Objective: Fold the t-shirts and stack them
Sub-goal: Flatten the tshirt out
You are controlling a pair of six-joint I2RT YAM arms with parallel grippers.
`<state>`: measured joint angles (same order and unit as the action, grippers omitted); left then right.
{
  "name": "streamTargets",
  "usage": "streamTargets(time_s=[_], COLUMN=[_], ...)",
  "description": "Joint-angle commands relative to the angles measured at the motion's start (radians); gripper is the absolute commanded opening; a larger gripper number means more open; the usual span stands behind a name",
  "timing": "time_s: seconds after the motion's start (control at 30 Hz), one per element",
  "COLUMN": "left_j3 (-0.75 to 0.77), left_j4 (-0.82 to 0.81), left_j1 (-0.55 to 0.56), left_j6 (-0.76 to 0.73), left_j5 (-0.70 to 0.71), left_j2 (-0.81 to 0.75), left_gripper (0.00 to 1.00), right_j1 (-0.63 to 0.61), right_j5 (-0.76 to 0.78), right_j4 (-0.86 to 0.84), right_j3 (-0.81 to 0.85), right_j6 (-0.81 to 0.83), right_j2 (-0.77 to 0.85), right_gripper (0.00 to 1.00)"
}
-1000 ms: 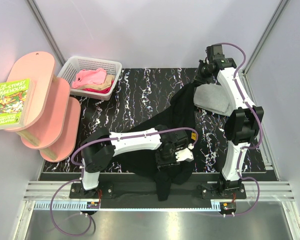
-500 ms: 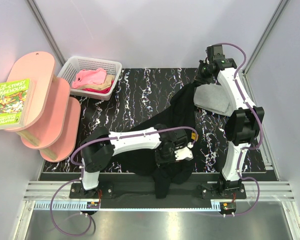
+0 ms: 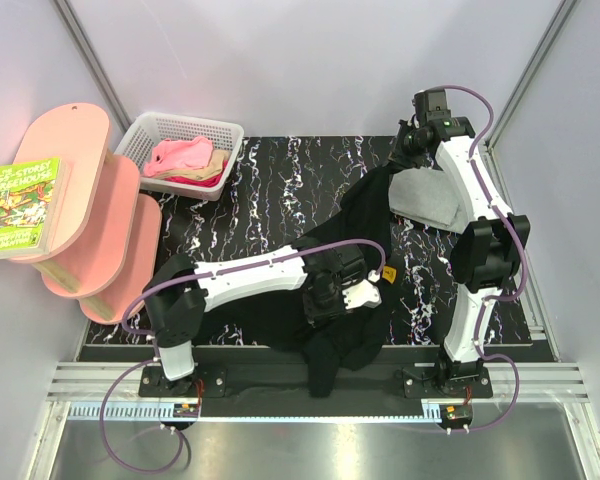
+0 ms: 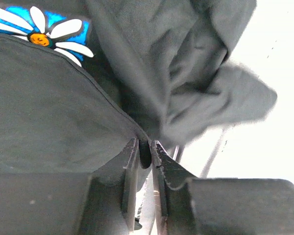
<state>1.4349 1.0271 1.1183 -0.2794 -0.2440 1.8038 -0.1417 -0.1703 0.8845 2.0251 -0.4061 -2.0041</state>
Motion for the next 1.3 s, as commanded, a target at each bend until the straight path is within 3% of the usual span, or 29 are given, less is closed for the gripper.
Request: streamTargets(time_s=[0.0,0.1,0.17,0.2,0.23,0.5,0.63,0.67,0.77,0.97,1.27], left_j3=[0.004,0.001,-0.004,-0.005,-0.005,-0.014,-0.013,-0.011,-0.008,-0.001,0.004], left_j4=[0.001,0.001,0.001,-0.001,-0.002,-0.004,0.007,0.01,0.019,0.024,0.013], left_j1=[0.002,0.002,0.002,0.002,0.002,-0.008,-0.008,-0.008,-0.005,0.011,0.015], left_j6=[0.011,0.009,0.008,0.005,0.005,0.011,0.016,0.016,0.014,0.019,0.002], left_j5=[-0.047,-0.06,-0.061,-0.06,-0.057,-0.049,-0.078,-0.083,-0.095,-0.109,-0.1], left_j2=[0.019,0.02,0.019,0.016,0.014,0.0,0.002,0.0,-0.008,-0.012,0.061], left_gripper=[0.22,0.31,0.19,0.03,0.0,0.0,0.15,0.27,0.37,0.39,0.29], right_j1=[0.007,0.005,0.005,0.007,0.007,0.005,0.005,0.005,0.005,0.005,0.005], right_j5=[-0.008,-0.006,-0.006,-0.008,-0.006,-0.009,-0.011,-0.012,-0.011,-0.012,-0.011], right_j4=[-0.029,-0.03,-0.03,-0.03,-0.032,-0.03,-0.03,-0.03,-0.032,-0.032,-0.035], right_j3=[0.0,0.001,0.001,0.003,0.003,0.004,0.004,0.004,0.004,0.001,-0.008], right_j6=[0.01,0.01,0.009,0.009,0.009,0.009,0.009,0.009,0.009,0.009,0.009], right_j2=[0.068,0.068,0.067,0.067,0.067,0.068,0.065,0.065,0.064,0.062,0.073], right_gripper=[0.0,0.0,0.0,0.0,0.0,0.0,0.0,0.0,0.0,0.0,0.0])
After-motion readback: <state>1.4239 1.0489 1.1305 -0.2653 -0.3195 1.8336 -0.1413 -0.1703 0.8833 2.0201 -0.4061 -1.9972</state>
